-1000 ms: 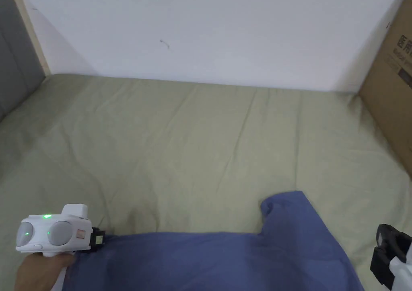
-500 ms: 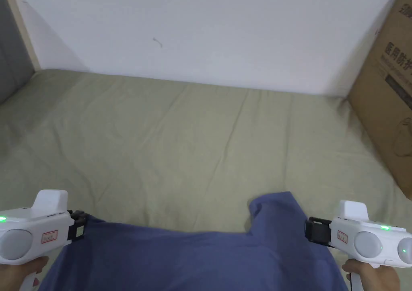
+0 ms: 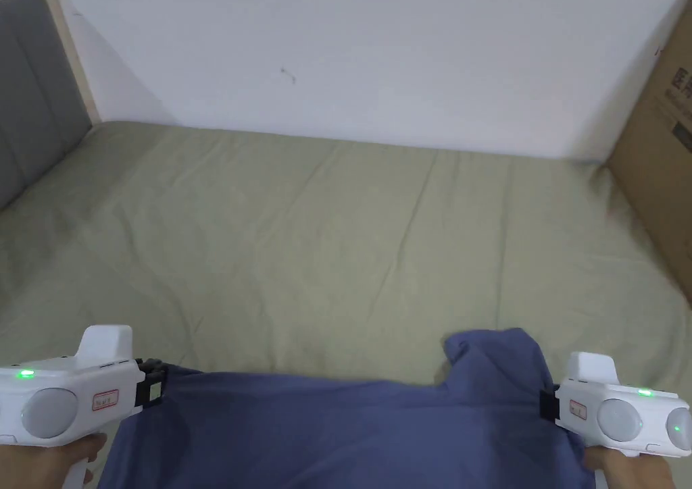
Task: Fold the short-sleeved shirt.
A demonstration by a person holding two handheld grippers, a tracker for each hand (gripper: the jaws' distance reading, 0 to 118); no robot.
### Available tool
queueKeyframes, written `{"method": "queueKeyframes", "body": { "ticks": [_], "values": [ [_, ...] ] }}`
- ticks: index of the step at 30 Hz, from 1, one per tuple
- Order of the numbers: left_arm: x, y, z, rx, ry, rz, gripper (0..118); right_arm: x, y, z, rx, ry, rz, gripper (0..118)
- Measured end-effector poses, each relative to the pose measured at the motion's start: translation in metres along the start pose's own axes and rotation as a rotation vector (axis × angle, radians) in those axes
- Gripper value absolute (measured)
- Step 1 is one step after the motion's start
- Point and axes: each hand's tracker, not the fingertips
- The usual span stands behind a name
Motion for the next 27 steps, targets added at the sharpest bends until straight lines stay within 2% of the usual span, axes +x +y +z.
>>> {"method": "queueKeyframes", "body": {
  "ticks": [8,14,17,22,27],
  "values": [
    [-0.002,-0.019,0.055,0.047,0.011,0.037,2,0.015,-0.030,0.155,0.221,0.127,-0.042,1],
    [-0.010,-0.052,0.104,0.062,0.019,0.052,2,0.024,-0.095,0.234,0.268,0.189,-0.096,1],
    [-0.016,-0.080,0.116,0.024,0.026,0.061,2,0.024,-0.135,0.250,0.243,0.213,-0.138,1],
    [-0.022,-0.134,0.117,-0.058,0.042,0.067,2,0.014,-0.190,0.251,0.159,0.186,-0.185,1],
    [-0.037,-0.184,0.096,-0.129,0.052,0.080,2,0.011,-0.232,0.221,0.049,0.094,-0.206,1]
  ]
}}
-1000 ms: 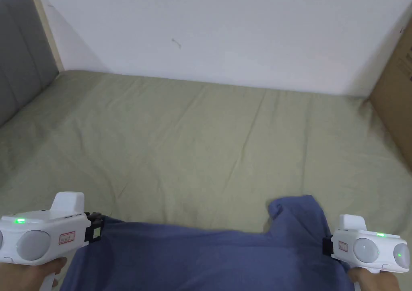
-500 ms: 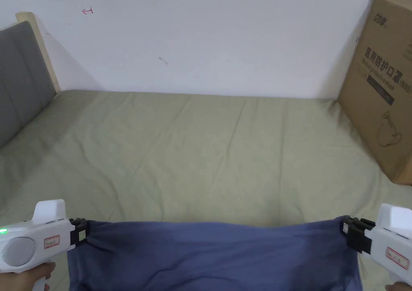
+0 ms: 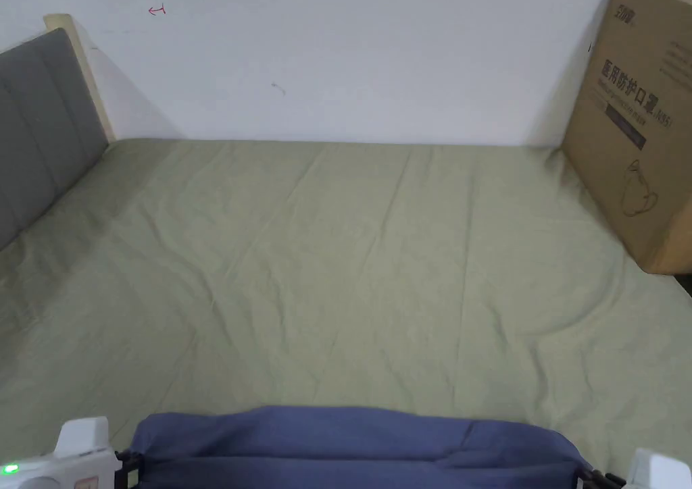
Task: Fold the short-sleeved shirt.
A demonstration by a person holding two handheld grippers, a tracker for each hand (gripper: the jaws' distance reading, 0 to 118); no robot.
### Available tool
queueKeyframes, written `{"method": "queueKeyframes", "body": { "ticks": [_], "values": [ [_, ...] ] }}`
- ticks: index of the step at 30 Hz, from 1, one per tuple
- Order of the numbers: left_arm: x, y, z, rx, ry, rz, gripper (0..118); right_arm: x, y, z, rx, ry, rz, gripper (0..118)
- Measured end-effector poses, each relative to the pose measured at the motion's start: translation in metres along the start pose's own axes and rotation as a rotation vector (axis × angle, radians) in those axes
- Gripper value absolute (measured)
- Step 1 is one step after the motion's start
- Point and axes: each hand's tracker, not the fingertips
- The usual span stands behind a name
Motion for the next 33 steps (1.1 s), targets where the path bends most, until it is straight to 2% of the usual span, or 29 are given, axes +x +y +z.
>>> {"method": "queueKeyframes", "body": {
  "ticks": [3,8,10,12,13,14,15,16,18,20,28,33],
  "values": [
    [-0.003,-0.017,-0.009,-0.013,0.009,0.011,2,-0.003,-0.014,-0.015,-0.051,-0.065,0.012,1],
    [0.002,-0.024,-0.010,0.011,0.031,0.014,3,-0.003,-0.024,-0.031,-0.076,-0.108,0.053,1],
    [0.004,-0.022,-0.006,0.016,0.040,0.005,8,-0.005,-0.022,-0.025,-0.068,-0.110,0.055,2],
    [0.003,-0.016,0.002,0.003,0.017,0.055,27,-0.008,-0.015,-0.015,-0.051,-0.107,0.058,9],
    [0.006,-0.011,0.015,0.016,-0.017,0.105,41,-0.013,-0.008,-0.006,-0.033,-0.110,0.065,22],
    [0.005,-0.006,0.025,0.037,-0.066,0.153,57,-0.018,0.000,0.003,0.008,-0.113,0.097,50],
    [0.007,0.001,0.037,0.073,-0.124,0.178,65,-0.024,0.008,0.013,0.052,-0.106,0.130,70],
    [0.010,0.007,0.048,0.119,-0.163,0.184,71,-0.030,0.018,0.023,0.095,-0.092,0.155,82],
    [0.023,0.022,0.078,0.233,-0.195,0.154,92,-0.042,0.040,0.045,0.197,-0.077,0.180,86],
    [0.038,0.037,0.106,0.357,-0.180,0.104,105,-0.059,0.062,0.070,0.295,-0.041,0.202,86],
    [0.103,0.080,0.184,0.725,-0.007,-0.062,105,-0.110,0.119,0.137,0.656,-0.031,0.245,86],
    [0.132,0.086,0.197,0.882,0.044,-0.126,102,-0.132,0.129,0.150,0.760,-0.077,0.282,86]
  ]
}}
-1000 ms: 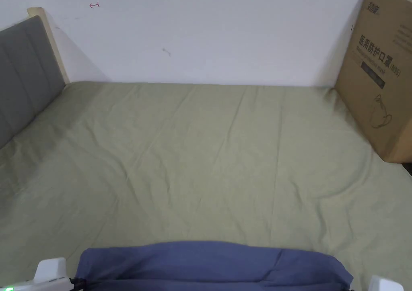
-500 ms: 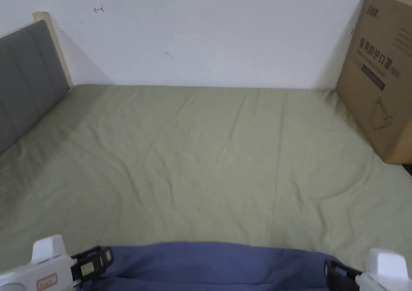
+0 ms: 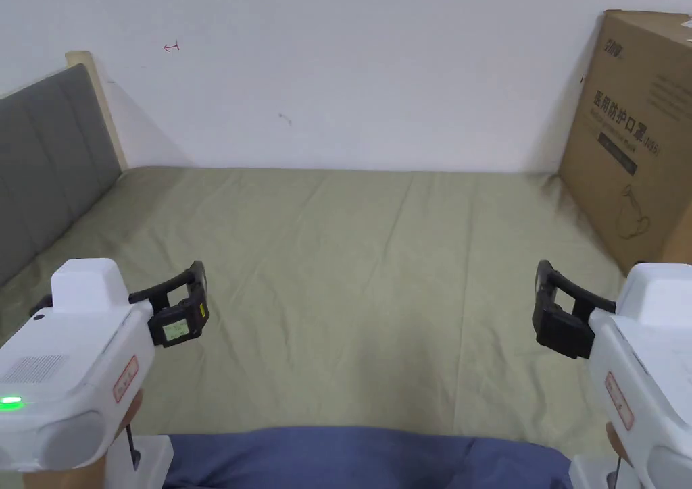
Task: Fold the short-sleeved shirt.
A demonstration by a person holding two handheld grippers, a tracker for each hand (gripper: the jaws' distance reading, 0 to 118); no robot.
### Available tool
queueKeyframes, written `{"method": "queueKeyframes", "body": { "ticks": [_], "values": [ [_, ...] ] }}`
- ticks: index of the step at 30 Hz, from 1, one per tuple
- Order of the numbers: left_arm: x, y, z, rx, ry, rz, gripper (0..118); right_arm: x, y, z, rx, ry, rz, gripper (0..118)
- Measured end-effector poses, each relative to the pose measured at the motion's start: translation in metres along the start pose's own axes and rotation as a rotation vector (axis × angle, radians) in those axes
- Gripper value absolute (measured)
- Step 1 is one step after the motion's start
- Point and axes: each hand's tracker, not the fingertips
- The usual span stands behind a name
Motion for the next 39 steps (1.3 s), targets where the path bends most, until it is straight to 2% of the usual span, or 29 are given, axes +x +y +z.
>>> {"method": "queueKeyframes", "body": {
  "ticks": [1,2,4,5,6,7,8,11,16,20,22,29,33,34,35,38,39],
  "values": [
    [0.003,0.001,0.001,0.008,-0.011,-0.004,99,-0.002,0.001,0.001,0.009,-0.002,0.002,85],
    [0.007,0.000,0.003,0.024,-0.013,-0.014,89,-0.005,0.002,0.001,0.023,-0.010,0.007,82],
    [0.014,0.000,0.002,0.030,-0.004,-0.029,64,-0.010,0.002,0.003,0.040,-0.024,0.030,70],
    [0.016,-0.002,0.002,0.031,-0.001,-0.039,38,-0.011,0.002,0.003,0.044,-0.027,0.040,53],
    [0.017,-0.003,0.002,0.030,-0.007,-0.041,17,-0.012,0.001,0.003,0.046,-0.021,0.043,36],
    [0.017,-0.004,0.002,0.031,-0.025,-0.036,4,-0.012,0.001,0.003,0.046,-0.016,0.042,15],
    [0.016,-0.005,0.001,0.032,-0.038,-0.013,0,-0.012,0.000,0.003,0.048,-0.014,0.040,0],
    [0.012,-0.006,0.003,0.021,-0.067,0.036,0,-0.012,-0.002,0.001,0.034,-0.002,0.045,0],
    [-0.003,-0.013,-0.004,-0.053,-0.103,0.028,0,-0.012,-0.005,-0.001,0.028,0.003,0.036,0],
    [-0.034,-0.026,-0.021,-0.267,-0.162,0.150,0,-0.012,-0.007,-0.005,0.011,0.020,0.022,0],
    [-0.057,-0.040,-0.032,-0.381,-0.225,0.252,0,-0.014,-0.009,-0.007,0.002,0.022,0.028,0],
    [-0.131,-0.116,-0.068,-0.726,-0.323,0.503,0,-0.021,-0.017,-0.018,-0.040,0.033,0.038,0],
    [-0.154,-0.154,-0.080,-0.832,-0.310,0.492,0,-0.025,-0.026,-0.028,-0.077,0.037,0.047,0],
    [-0.158,-0.162,-0.084,-0.845,-0.314,0.496,5,-0.026,-0.029,-0.030,-0.088,0.036,0.047,0],
    [-0.163,-0.170,-0.086,-0.854,-0.305,0.514,19,-0.028,-0.032,-0.033,-0.098,0.032,0.050,0],
    [-0.169,-0.190,-0.094,-0.910,-0.308,0.558,85,-0.031,-0.040,-0.038,-0.129,0.024,0.058,0],
    [-0.170,-0.196,-0.097,-0.954,-0.321,0.544,93,-0.032,-0.042,-0.039,-0.137,0.025,0.055,0]
  ]
}}
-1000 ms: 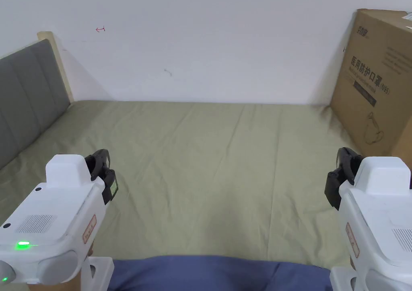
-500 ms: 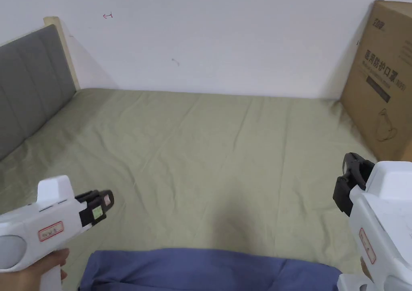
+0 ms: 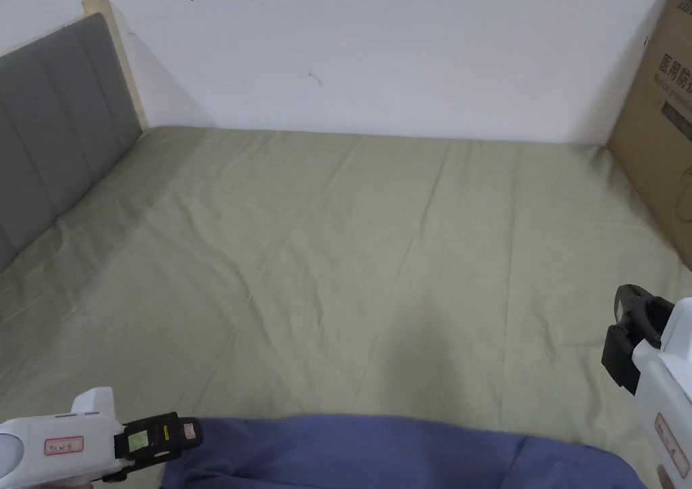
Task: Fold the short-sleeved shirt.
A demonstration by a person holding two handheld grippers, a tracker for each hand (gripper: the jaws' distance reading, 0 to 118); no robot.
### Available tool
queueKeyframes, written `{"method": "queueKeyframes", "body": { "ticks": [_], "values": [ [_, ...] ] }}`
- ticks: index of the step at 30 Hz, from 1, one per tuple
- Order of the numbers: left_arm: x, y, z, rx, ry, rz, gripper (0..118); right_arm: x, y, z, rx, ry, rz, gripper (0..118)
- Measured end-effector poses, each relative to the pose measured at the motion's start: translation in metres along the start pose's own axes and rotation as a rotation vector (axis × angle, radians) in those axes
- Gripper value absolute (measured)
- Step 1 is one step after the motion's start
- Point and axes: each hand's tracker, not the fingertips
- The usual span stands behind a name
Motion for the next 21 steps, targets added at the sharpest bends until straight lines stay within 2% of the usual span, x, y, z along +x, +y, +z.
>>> {"method": "queueKeyframes", "body": {
  "ticks": [4,6,7,8,11,14,16,17,19,21],
  "values": [
    [-0.009,-0.003,-0.020,-0.065,0.039,-0.013,94,-0.004,-0.007,-0.007,-0.032,-0.005,0.003,0],
    [-0.013,-0.002,-0.029,-0.085,0.039,-0.033,87,-0.006,-0.010,-0.010,-0.046,-0.008,0.005,0],
    [-0.013,-0.004,-0.033,-0.090,0.040,-0.037,79,-0.007,-0.011,-0.011,-0.052,-0.007,0.006,0],
    [-0.013,-0.005,-0.039,-0.106,0.037,-0.042,66,-0.007,-0.012,-0.012,-0.057,-0.006,0.006,0],
    [-0.008,-0.011,-0.045,-0.110,0.037,-0.070,46,-0.007,-0.015,-0.014,-0.071,-0.008,0.010,0],
    [-0.021,-0.009,-0.058,-0.109,0.070,-0.091,11,-0.005,-0.016,-0.015,-0.079,-0.008,0.008,0],
    [-0.018,-0.009,-0.056,-0.108,0.032,-0.085,8,-0.004,-0.016,-0.014,-0.081,-0.009,0.003,0],
    [-0.012,-0.008,-0.053,-0.103,0.069,-0.097,7,-0.003,-0.016,-0.014,-0.080,-0.010,-0.001,0],
    [0.005,-0.010,-0.045,-0.083,0.152,-0.221,7,-0.001,-0.014,-0.012,-0.076,-0.014,-0.004,0],
    [0.017,-0.010,-0.029,-0.023,0.157,-0.245,6,0.002,-0.012,-0.009,-0.067,-0.017,-0.010,0]
  ]
}}
